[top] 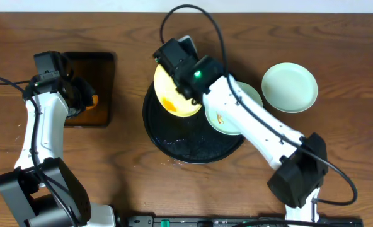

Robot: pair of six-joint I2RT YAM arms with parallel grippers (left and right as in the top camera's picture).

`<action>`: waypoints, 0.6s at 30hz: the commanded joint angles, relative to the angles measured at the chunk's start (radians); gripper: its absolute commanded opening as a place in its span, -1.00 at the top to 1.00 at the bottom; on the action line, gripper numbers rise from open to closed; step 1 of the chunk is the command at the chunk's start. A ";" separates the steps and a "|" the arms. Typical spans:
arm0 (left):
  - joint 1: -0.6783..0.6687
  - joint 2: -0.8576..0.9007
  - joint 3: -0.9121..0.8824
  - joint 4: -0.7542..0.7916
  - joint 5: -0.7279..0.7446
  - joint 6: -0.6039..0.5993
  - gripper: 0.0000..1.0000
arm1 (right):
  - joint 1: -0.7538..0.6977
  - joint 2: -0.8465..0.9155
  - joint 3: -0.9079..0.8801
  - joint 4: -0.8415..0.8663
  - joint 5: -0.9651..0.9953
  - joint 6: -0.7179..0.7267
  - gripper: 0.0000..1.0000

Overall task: Clean dirty plates on tray and stack at the side
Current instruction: 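Lift the yellow plate with the right gripper and stack it on the light-blue plate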

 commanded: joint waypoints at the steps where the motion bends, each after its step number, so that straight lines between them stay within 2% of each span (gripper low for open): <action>1: 0.004 0.008 0.005 -0.001 0.009 0.021 0.85 | 0.069 -0.019 0.025 0.025 0.327 -0.137 0.98; 15: 0.004 0.008 0.005 -0.008 0.009 0.021 0.85 | 0.219 -0.019 0.025 0.255 0.635 -0.692 0.98; 18: 0.004 0.008 0.005 -0.008 0.009 0.021 0.85 | 0.243 -0.019 0.025 0.305 0.676 -0.774 0.98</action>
